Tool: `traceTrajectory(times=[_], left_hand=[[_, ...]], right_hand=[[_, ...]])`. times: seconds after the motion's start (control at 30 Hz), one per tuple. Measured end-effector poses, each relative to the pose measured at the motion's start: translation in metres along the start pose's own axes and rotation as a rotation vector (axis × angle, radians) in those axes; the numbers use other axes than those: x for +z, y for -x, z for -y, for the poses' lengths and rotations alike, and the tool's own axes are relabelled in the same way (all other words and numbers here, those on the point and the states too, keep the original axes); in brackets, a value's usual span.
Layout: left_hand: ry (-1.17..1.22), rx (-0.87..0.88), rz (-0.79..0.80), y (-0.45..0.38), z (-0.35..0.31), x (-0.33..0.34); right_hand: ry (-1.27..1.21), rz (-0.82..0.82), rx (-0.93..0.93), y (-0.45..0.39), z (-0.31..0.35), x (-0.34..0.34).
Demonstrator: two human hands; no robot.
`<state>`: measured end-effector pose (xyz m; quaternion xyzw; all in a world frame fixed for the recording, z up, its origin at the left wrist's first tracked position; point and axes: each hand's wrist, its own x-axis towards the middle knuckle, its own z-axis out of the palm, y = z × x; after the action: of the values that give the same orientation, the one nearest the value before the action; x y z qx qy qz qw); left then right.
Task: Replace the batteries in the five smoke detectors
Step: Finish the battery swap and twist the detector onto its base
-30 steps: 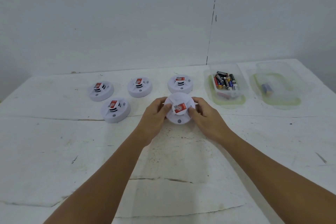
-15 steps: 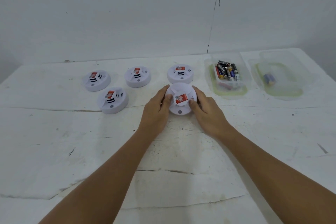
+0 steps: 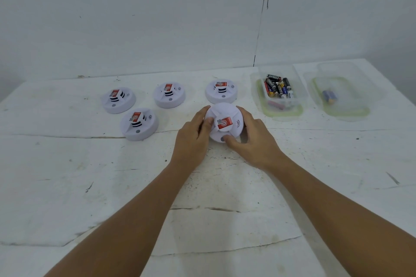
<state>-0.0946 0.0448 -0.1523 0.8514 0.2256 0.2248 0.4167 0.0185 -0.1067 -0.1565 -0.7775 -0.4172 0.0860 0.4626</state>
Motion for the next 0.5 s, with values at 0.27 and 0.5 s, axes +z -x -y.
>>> traceTrajectory(times=[0.27, 0.5], left_hand=[[-0.001, -0.008, -0.01, -0.0005, 0.0031, 0.0009], [0.0, -0.006, -0.013, 0.001, 0.0005, 0.0001]], right_hand=[[0.0, -0.012, -0.021, -0.0006, -0.0033, 0.0016], [-0.012, -0.01, -0.03, -0.0012, -0.0066, 0.0021]])
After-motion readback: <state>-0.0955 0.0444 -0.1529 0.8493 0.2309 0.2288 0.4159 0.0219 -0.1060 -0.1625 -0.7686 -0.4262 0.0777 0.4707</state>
